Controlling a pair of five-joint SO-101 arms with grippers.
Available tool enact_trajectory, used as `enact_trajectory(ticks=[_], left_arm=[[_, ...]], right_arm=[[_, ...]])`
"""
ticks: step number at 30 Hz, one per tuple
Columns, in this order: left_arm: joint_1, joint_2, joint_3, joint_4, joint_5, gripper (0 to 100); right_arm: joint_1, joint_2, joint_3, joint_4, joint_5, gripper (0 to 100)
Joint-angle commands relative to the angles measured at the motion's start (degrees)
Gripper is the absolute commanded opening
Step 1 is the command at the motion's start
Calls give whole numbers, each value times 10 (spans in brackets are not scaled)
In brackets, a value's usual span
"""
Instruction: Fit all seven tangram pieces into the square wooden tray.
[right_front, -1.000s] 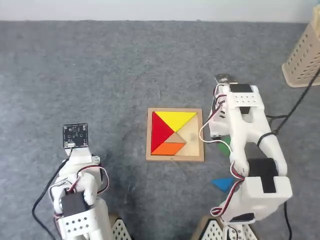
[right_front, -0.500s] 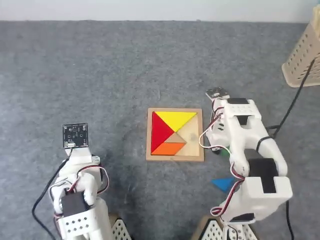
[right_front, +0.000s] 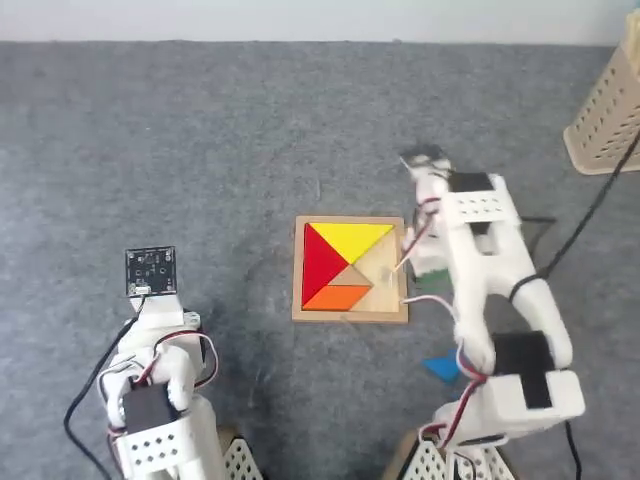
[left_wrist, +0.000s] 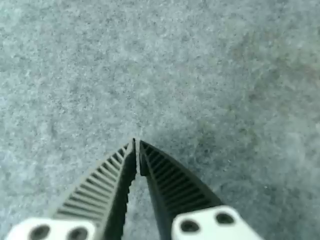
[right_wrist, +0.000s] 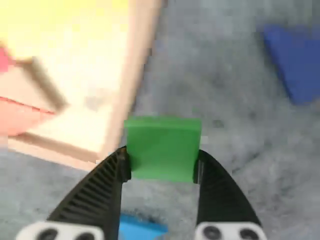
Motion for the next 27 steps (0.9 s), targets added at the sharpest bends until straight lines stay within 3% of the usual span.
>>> enact_trajectory(ticks=[1,6,14,24,27], left_arm=[[2,-8,-6,4,5,13],[2,-8,-6,4,5,13],[2,-8,-6,4,5,13],[2,-8,-6,4,5,13],[2,-8,-6,4,5,13]], right_arm=[[-61,-33,-72,15,24,58],[-102,36,-117,14,105,58],[-114,116,-122,-14,168,58],[-128,129,-122,-37,177,69],[-128,131,-122,-37,174,130]])
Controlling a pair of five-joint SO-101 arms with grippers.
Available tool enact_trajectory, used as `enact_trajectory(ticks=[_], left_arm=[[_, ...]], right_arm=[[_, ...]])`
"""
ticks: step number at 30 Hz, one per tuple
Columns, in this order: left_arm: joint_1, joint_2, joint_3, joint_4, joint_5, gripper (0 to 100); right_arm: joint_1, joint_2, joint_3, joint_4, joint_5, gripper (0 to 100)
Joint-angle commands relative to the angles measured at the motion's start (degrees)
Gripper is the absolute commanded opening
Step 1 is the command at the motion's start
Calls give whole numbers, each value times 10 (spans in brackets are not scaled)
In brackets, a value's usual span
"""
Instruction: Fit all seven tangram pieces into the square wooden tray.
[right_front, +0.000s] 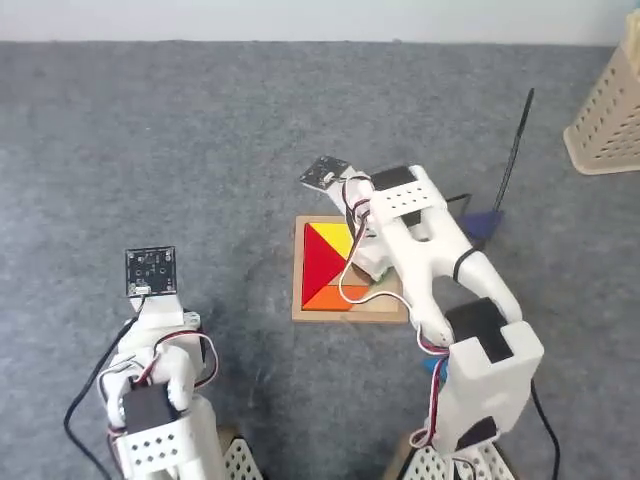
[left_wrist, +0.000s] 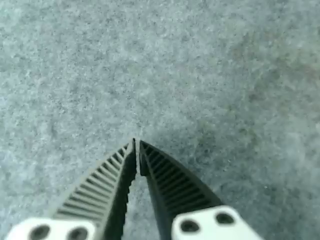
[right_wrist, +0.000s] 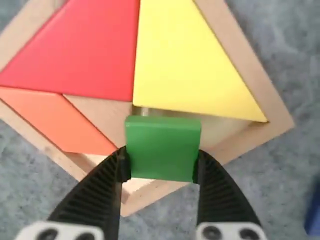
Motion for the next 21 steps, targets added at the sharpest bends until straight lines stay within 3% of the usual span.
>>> enact_trajectory(ticks=[1,21], left_arm=[[2,-8,-6,4,5,13],[2,-8,-6,4,5,13]], right_arm=[[-4,-6,-33,-9,10,151],[-22,-7,-33,-8,-6,280]])
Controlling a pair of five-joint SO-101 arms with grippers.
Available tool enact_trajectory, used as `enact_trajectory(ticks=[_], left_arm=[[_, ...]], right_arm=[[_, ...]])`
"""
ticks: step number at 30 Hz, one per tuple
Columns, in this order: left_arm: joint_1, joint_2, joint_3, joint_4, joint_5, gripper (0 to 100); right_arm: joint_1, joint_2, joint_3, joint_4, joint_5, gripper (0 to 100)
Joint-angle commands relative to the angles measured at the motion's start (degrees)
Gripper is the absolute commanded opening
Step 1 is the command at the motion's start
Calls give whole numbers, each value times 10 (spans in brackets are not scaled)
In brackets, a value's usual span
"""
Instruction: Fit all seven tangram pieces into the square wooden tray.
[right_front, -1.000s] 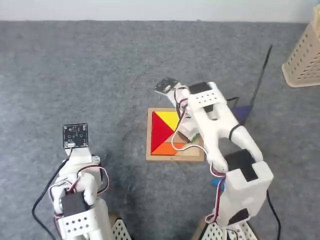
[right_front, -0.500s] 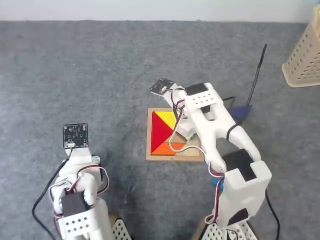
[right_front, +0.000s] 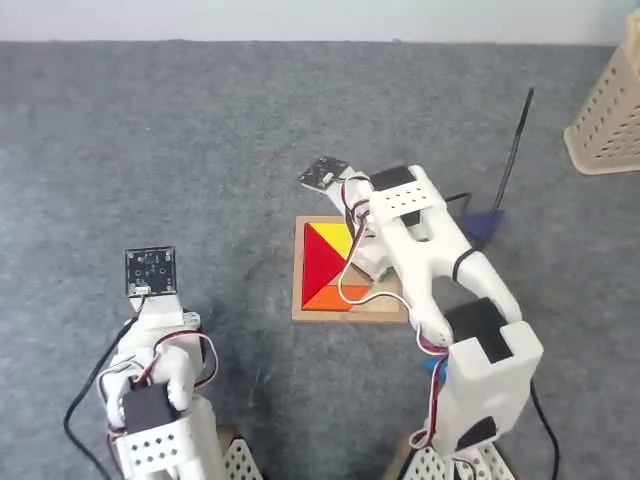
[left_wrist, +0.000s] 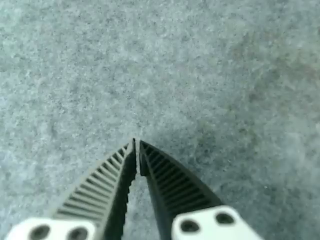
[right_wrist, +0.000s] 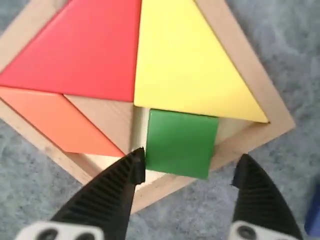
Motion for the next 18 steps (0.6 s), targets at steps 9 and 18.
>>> enact_trajectory(ticks=[9,18], left_arm=[[2,-8,-6,4,5,13],[2,-8,-6,4,5,13]], right_arm=[[47,-78,-36,-31,-66,130],[62,-29,-16,-87,-90,45]])
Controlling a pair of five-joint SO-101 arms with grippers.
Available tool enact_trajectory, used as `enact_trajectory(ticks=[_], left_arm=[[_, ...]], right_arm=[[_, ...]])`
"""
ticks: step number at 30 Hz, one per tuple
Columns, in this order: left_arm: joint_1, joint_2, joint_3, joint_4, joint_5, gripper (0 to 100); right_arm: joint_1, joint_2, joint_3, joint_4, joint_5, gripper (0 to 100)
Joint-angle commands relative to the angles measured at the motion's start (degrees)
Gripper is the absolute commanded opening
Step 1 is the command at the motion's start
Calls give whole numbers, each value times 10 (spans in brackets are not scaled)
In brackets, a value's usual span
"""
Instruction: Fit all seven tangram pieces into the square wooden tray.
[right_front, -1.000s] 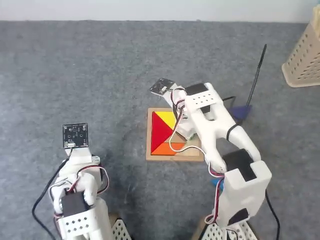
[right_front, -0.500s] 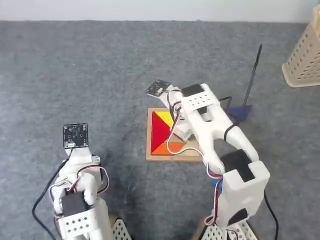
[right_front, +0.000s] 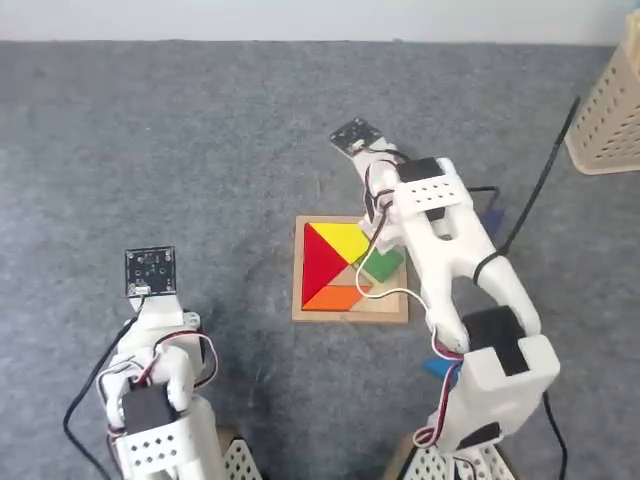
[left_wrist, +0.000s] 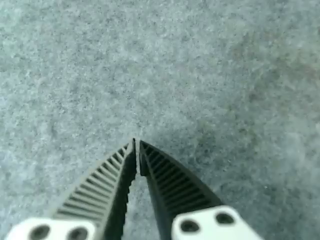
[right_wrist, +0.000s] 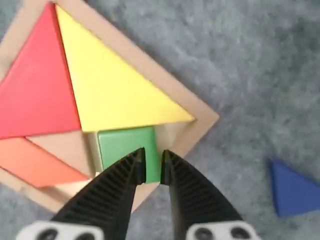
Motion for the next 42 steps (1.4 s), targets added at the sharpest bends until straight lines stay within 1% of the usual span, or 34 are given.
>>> enact_trajectory(ticks=[1,7,16,21,25,29,33,38,40,42], left_arm=[[2,-8,-6,4,5,13],[2,-8,-6,4,5,13],[2,-8,-6,4,5,13],[2,-8,-6,4,5,13],[2,-8,-6,4,5,13],[2,-8,-6,4,5,13],[2,-8,-6,4,5,13],[2,-8,-6,4,5,13],[2,-8,-6,4,5,13],[2,-8,-6,4,5,13]], right_arm=[[8,17,-16,-16,-10,45],[6,35,-15,-16,-10,43],[-69,35,6,-15,-14,42],[-65,23,-2,-15,-28,45],[-43,-43,-3,3,-50,46],[-5,-117,-3,47,-77,46],[56,-160,-3,83,-80,46],[147,-163,-2,88,-79,46],[172,-164,-3,121,-59,46],[177,-165,3,177,23,46]])
